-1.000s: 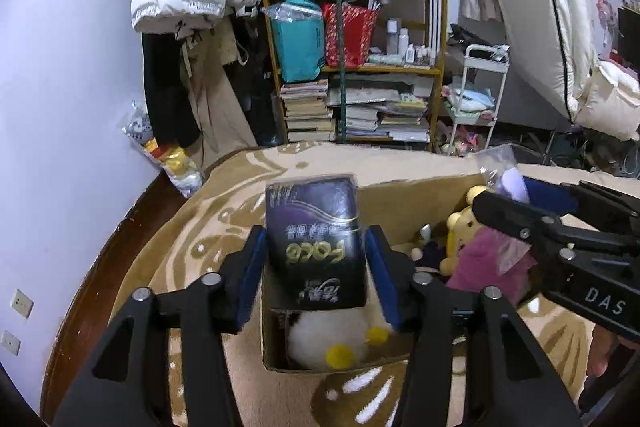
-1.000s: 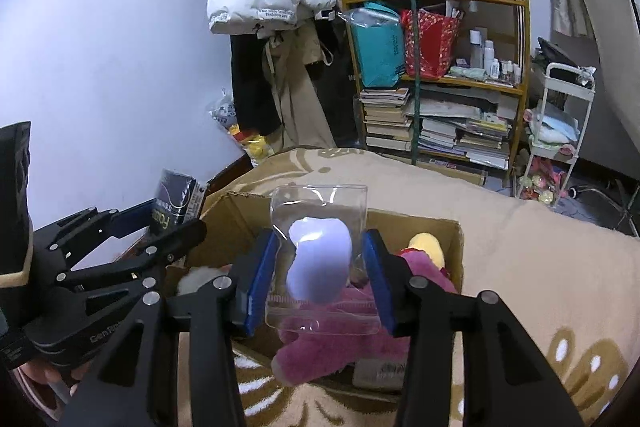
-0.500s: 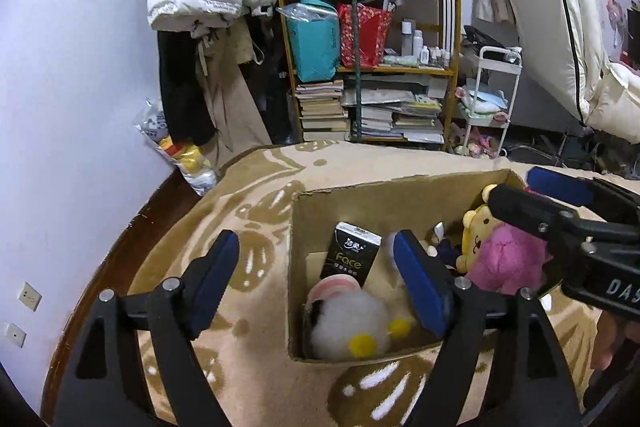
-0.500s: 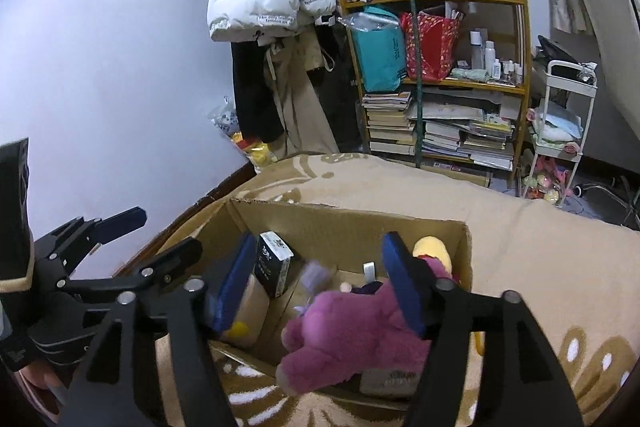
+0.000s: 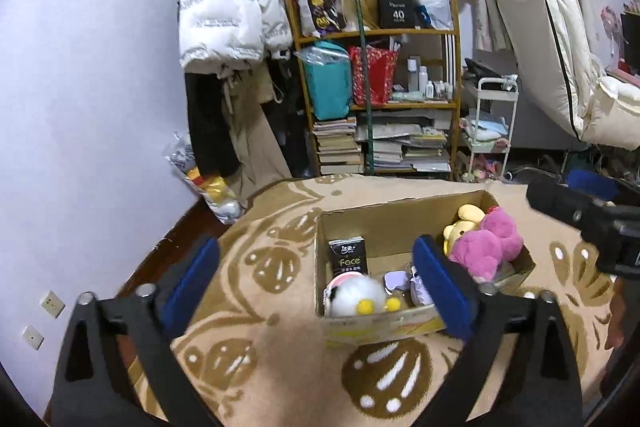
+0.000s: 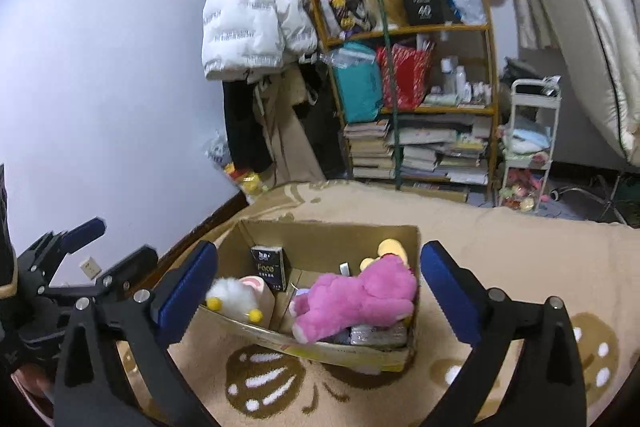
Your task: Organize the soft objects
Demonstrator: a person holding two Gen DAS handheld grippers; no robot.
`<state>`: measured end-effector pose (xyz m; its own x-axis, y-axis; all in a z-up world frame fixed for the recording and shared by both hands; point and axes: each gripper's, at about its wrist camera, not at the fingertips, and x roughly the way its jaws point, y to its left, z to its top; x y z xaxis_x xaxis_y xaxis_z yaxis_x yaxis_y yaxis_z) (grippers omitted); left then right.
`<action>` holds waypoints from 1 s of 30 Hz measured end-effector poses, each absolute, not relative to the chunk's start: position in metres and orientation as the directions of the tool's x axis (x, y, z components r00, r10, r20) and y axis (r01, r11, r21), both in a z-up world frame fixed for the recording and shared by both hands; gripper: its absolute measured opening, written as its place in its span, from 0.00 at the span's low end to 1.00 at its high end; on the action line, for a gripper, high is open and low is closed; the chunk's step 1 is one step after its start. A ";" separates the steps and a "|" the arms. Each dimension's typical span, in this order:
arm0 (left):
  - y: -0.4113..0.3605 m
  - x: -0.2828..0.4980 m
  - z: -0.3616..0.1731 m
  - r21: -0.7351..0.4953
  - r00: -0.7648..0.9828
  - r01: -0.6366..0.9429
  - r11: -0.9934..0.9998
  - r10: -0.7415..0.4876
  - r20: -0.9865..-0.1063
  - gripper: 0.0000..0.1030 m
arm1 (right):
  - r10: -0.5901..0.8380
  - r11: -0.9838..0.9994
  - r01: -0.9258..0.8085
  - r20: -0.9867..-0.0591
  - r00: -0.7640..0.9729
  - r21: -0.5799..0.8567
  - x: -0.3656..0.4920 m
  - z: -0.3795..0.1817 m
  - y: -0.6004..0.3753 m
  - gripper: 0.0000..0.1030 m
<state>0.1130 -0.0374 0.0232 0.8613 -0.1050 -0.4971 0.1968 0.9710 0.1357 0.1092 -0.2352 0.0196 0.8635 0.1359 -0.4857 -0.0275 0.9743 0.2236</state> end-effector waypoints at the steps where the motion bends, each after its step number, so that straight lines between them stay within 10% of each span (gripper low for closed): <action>1: -0.035 0.106 0.026 0.126 0.865 0.190 0.974 -0.105 -0.490 0.96 | 0.134 0.974 -0.027 -0.479 0.868 0.224 0.104 0.023 -0.235 1.00; 30: -0.008 0.005 0.019 0.095 0.896 0.196 0.976 -0.139 -0.422 0.97 | -0.026 0.992 0.064 -0.322 0.946 0.110 -0.023 0.036 -0.233 1.00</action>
<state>0.0053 -0.0076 0.0193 0.8956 -0.1392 -0.4225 0.1963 0.9759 0.0948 -0.0231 -0.2331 0.0364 0.9465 -0.0257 -0.3217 0.0642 0.9919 0.1098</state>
